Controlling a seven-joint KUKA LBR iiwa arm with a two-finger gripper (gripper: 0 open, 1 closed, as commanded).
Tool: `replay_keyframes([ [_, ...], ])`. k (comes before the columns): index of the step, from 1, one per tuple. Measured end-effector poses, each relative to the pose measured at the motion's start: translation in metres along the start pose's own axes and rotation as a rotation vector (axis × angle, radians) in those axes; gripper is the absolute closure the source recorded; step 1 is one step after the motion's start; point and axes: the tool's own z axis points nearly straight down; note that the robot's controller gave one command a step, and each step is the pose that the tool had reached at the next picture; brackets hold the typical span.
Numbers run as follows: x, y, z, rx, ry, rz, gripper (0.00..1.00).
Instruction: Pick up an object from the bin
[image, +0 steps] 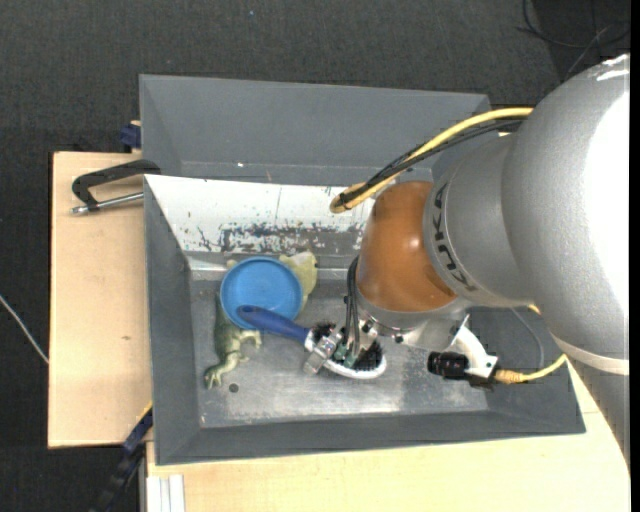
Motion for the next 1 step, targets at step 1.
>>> replay_keyframes([
  [1,-0.0002,0.001,-0.0358,-0.001,-0.001,-0.002,1.0],
])
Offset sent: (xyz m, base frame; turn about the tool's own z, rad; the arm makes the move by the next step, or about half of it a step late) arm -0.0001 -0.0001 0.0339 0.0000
